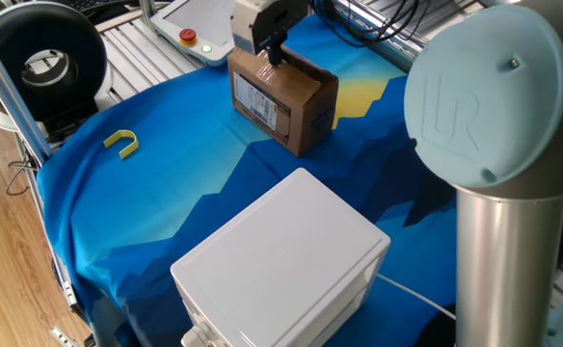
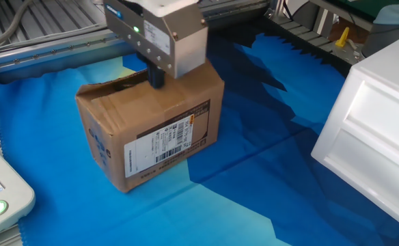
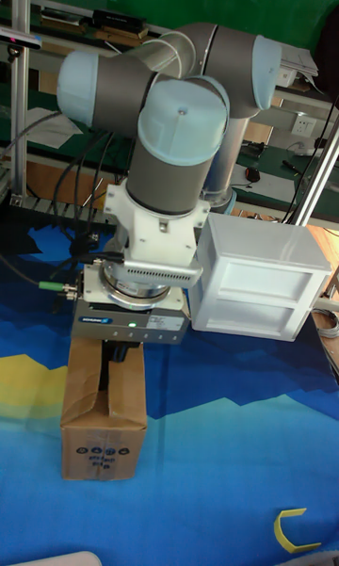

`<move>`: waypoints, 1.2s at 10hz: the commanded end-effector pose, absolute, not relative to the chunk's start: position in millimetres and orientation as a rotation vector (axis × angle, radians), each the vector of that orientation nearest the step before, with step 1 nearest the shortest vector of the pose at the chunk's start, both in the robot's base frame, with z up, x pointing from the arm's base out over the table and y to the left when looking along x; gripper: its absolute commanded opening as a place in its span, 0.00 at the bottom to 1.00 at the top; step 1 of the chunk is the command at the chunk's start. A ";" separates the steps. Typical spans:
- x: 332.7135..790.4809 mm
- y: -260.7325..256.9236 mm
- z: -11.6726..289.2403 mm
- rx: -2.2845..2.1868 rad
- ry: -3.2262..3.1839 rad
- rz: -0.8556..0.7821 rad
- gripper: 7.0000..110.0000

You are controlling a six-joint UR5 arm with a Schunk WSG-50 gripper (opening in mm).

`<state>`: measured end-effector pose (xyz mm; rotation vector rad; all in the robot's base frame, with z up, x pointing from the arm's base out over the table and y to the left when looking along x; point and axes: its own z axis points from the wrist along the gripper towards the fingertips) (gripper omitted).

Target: Cover the box

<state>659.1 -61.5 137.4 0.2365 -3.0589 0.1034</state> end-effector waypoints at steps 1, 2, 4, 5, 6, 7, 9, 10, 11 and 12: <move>663.7 -64.4 121.3 0.243 -3.066 0.083 0.00; 665.8 -57.6 112.2 0.234 -3.070 0.062 0.00; 667.1 -46.0 100.0 0.207 -3.081 0.076 0.00; 667.7 -42.9 97.7 0.197 -3.083 0.086 0.00; 668.2 -41.9 97.6 0.197 -3.083 0.086 0.00; 668.6 -42.5 96.7 0.200 -3.082 0.091 0.00; 670.9 -46.1 94.5 0.204 -3.082 0.093 0.00; 672.1 -48.0 95.0 0.214 -3.080 0.083 0.00; 672.1 -49.6 99.0 0.223 -3.075 0.071 0.00; 671.7 -51.8 102.2 0.229 -3.070 0.067 0.00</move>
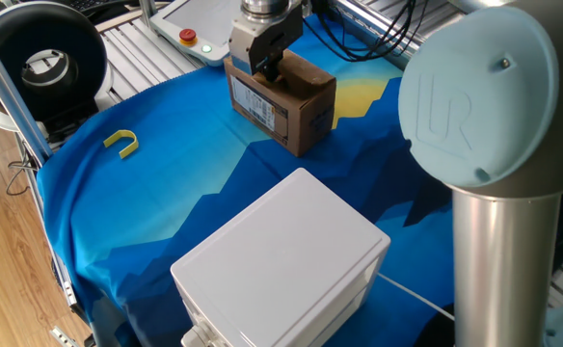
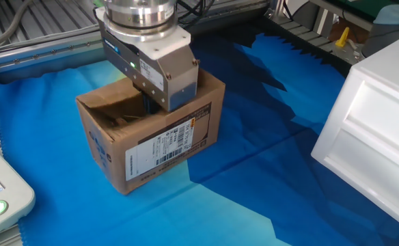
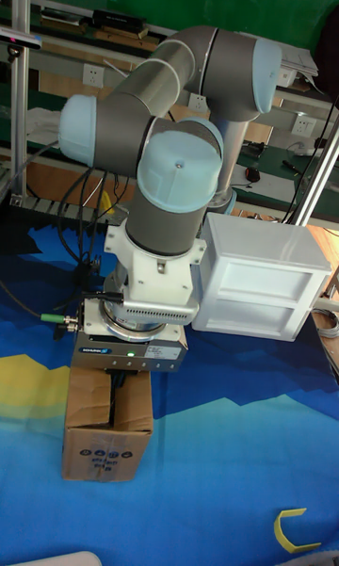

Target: Cover the box

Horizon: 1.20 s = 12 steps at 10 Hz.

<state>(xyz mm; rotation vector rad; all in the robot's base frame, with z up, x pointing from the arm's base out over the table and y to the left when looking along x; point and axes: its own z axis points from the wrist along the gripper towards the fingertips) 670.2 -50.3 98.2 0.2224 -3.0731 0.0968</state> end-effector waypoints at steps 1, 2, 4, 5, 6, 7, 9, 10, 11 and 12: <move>671.9 -54.0 104.5 0.234 -3.068 0.067 0.00; 671.5 -54.2 106.6 0.236 -3.067 0.062 0.00; 672.4 -55.2 107.7 0.236 -3.067 0.057 0.00; 671.0 -52.8 111.2 0.234 -3.065 0.043 0.00; 667.6 -52.7 118.9 0.231 -3.056 0.044 0.00; 663.1 -52.3 130.0 0.234 -3.042 0.042 0.00; 655.3 -49.1 153.1 0.234 -3.017 0.032 0.00; 653.6 -47.2 159.0 0.234 -3.013 0.024 0.00; 651.4 -44.2 164.9 0.229 -3.006 0.012 0.00; 648.9 -44.1 171.5 0.228 -3.000 0.013 0.00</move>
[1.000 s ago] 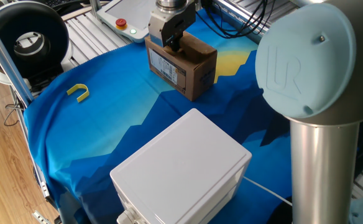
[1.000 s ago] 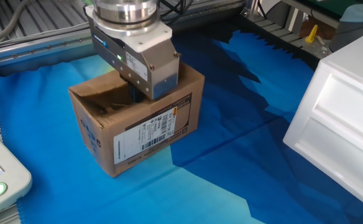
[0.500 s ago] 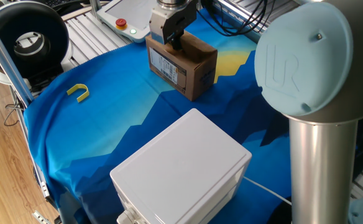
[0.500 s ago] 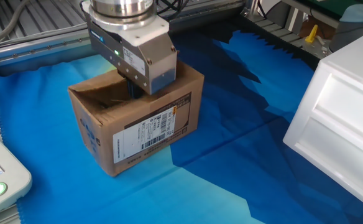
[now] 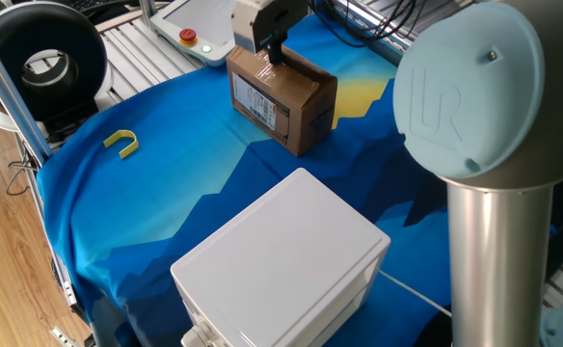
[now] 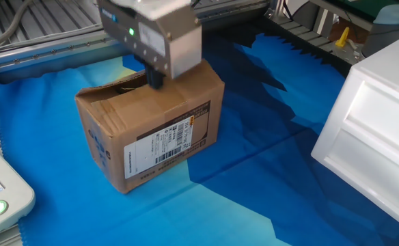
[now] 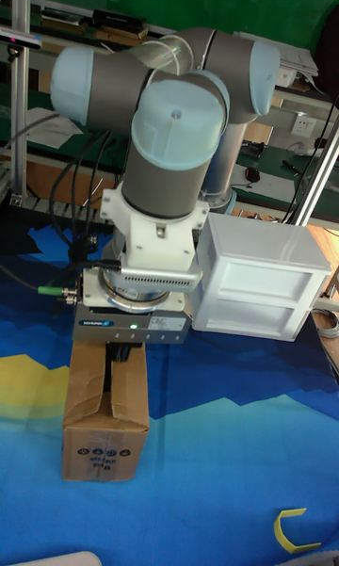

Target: Cover the box

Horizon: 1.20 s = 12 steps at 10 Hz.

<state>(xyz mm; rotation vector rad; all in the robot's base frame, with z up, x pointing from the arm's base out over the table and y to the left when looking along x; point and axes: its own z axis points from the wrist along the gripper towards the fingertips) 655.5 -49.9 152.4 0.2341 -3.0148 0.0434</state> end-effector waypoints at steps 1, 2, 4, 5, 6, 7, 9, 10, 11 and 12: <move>646.0 -47.6 179.0 0.232 -2.993 0.019 0.00; 646.3 -53.3 181.4 0.248 -2.989 0.013 0.00; 652.1 -61.7 181.5 0.271 -2.999 -0.012 0.00; 657.4 -68.0 182.2 0.291 -3.018 0.001 0.00; 667.2 -69.0 180.9 0.316 -3.057 -0.010 0.00; 673.8 -64.6 178.9 0.344 -3.084 -0.056 0.00; 678.7 -72.7 171.6 0.332 -3.089 -0.019 0.00; 680.5 -70.1 168.7 0.354 -3.095 -0.051 0.00; 680.1 -71.2 168.9 0.340 -3.094 -0.047 0.00; 678.5 -69.9 169.8 0.328 -3.091 -0.057 0.15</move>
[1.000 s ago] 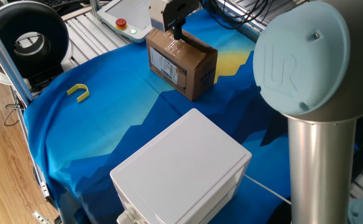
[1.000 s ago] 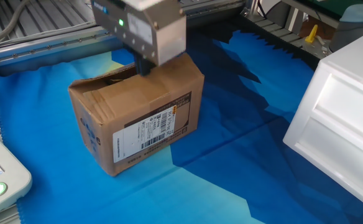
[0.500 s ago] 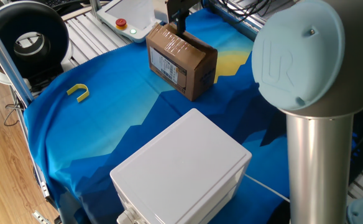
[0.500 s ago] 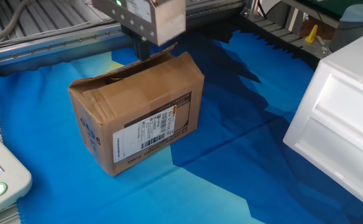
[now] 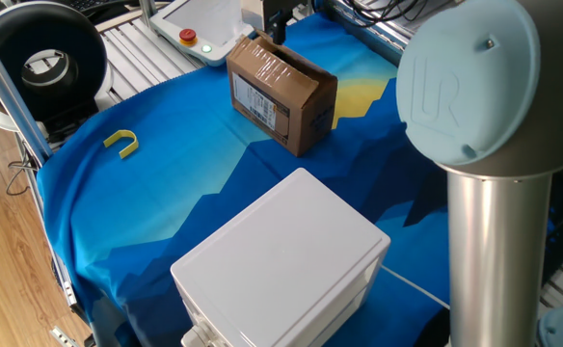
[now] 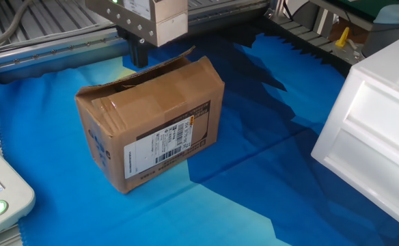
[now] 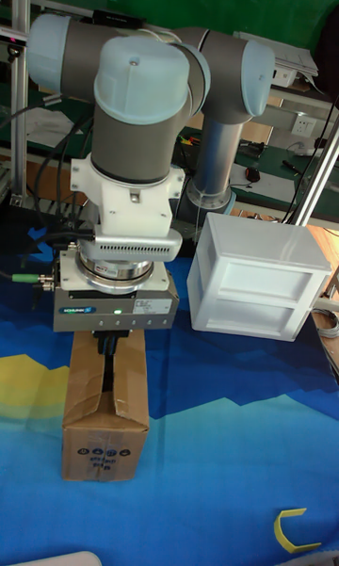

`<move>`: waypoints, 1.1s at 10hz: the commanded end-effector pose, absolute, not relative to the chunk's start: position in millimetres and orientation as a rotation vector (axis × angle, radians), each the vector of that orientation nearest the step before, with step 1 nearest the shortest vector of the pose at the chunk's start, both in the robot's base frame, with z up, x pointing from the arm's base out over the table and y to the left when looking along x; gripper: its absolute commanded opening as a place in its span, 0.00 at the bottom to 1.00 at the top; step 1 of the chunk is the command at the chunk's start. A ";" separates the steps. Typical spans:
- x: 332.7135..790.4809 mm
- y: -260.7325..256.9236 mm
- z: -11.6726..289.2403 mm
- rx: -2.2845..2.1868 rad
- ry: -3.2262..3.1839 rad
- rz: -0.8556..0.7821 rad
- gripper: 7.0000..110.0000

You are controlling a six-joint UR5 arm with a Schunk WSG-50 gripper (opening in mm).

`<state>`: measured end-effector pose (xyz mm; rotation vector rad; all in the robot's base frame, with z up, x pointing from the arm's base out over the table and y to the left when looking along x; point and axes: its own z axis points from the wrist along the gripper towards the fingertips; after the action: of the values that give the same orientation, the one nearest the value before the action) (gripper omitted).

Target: Cover the box

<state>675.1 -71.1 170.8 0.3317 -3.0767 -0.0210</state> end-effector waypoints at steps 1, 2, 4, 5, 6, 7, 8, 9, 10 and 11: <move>678.5 -64.4 171.0 0.343 -3.093 -0.100 0.15; 677.9 -63.7 171.8 0.350 -3.092 -0.112 0.15; 677.9 -67.6 164.6 0.323 -3.082 -0.087 0.36; 675.2 -62.4 160.6 0.318 -3.074 -0.111 0.36; 674.9 -68.1 158.1 0.312 -3.072 -0.078 0.36; 673.9 -71.7 155.8 0.312 -3.069 -0.074 0.36; 672.1 -72.2 155.5 0.309 -3.063 -0.075 0.36; 670.4 -72.3 154.9 0.299 -3.056 -0.075 0.36; 669.0 -69.4 154.5 0.290 -3.052 -0.095 0.36; 668.6 -66.5 154.5 0.288 -3.051 -0.111 0.36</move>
<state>670.5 -71.3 155.3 0.3035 -3.0558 -0.0725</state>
